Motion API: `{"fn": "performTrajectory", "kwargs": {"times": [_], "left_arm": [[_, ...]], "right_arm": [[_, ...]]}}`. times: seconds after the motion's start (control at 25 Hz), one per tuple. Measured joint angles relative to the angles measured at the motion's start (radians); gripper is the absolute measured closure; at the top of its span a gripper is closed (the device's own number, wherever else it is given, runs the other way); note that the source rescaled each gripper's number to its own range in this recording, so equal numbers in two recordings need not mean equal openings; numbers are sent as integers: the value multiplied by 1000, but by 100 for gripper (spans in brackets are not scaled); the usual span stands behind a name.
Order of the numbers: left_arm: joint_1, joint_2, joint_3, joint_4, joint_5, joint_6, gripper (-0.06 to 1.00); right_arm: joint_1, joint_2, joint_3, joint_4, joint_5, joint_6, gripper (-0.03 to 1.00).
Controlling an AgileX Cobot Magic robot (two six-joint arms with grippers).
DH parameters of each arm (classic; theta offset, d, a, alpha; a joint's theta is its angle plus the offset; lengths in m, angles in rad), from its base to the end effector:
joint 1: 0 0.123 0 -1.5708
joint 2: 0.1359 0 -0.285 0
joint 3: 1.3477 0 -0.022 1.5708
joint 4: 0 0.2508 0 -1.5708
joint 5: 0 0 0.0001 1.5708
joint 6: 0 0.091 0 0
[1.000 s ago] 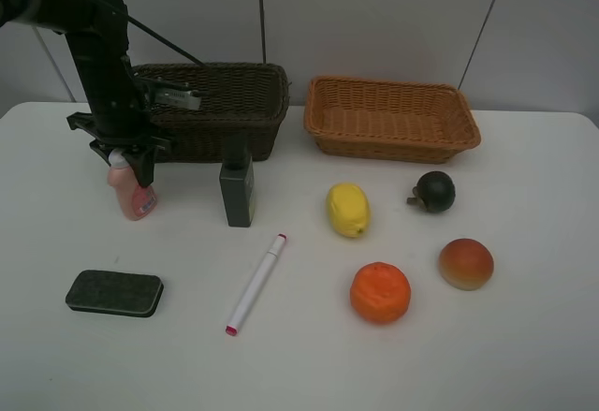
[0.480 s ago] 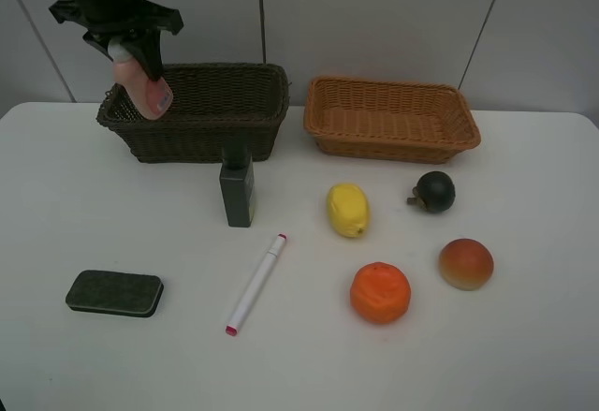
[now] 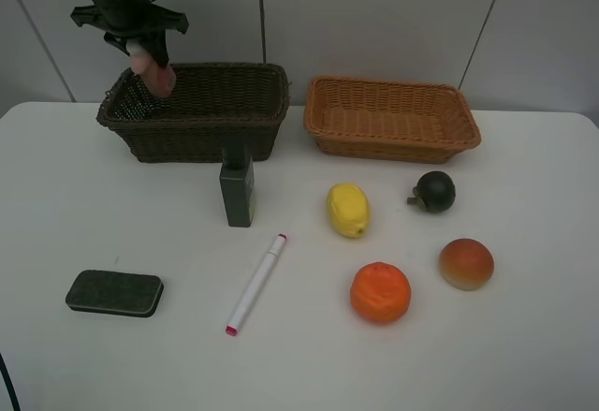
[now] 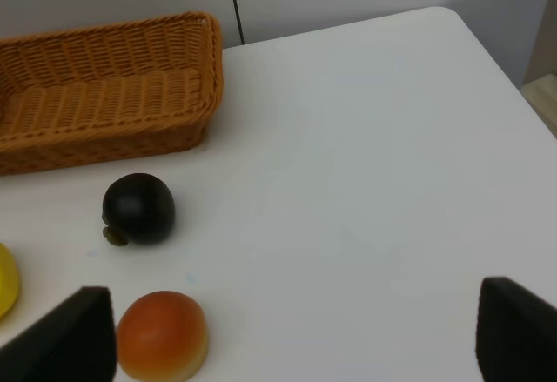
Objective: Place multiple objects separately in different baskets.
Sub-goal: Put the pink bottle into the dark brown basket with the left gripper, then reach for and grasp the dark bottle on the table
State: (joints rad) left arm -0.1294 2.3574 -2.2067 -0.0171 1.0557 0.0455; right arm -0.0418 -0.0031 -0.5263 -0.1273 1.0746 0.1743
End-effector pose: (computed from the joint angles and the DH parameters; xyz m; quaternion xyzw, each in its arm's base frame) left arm 0.5140 -0.0683 0.2192 0.0827 0.9711 -0.0176 0.2233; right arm -0.0098 -0.0098 0.2839 0.0952 0.8421 -0.0285 0.5301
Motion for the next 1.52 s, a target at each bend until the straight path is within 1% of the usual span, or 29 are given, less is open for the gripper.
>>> {"fn": "performTrajectory", "kwargs": {"times": [0.16,0.2,0.28,0.32,0.4,0.44,0.56,0.6,0.68,0.72,0.8,0.88,1.04,1.16,1.28,1.36,1.52], "left_arm": [[0,31,0,17,-42,-3,65],[0,32,0,17,-44,-8,59],[0,32,-3,17,-42,-30,33],[0,32,-4,17,-40,-46,22],[0,32,-8,31,-12,-78,12],[0,32,-15,35,8,-89,11],[0,32,-81,38,117,-124,8],[0,32,-107,34,137,-136,8],[0,20,-142,3,144,-157,8],[0,9,-147,-28,144,-159,8],[-2,-22,-148,-72,144,-161,8],[-4,-71,-119,-99,145,-161,8],[-22,-224,29,-108,145,-152,8],[-60,-349,189,-108,144,-145,8],[-122,-469,356,-108,143,-148,8],[-180,-520,451,-108,142,-166,8],[-308,-552,593,-101,141,-214,8]], "right_arm": [[0,0,0,0,0,0,2],[0,0,0,0,0,0,2],[0,0,0,0,0,0,2],[0,0,0,0,0,0,2],[0,0,0,0,0,0,2],[0,0,0,0,0,0,2],[0,0,0,0,0,0,2],[0,0,0,0,0,0,2],[0,0,0,0,0,0,2],[0,0,0,0,0,0,2],[0,0,0,0,0,0,2],[0,0,0,0,0,0,2],[0,0,0,0,0,0,2],[0,0,0,0,0,0,2],[0,0,0,0,0,0,2],[0,0,0,0,0,0,2],[0,0,0,0,0,0,2]]}}
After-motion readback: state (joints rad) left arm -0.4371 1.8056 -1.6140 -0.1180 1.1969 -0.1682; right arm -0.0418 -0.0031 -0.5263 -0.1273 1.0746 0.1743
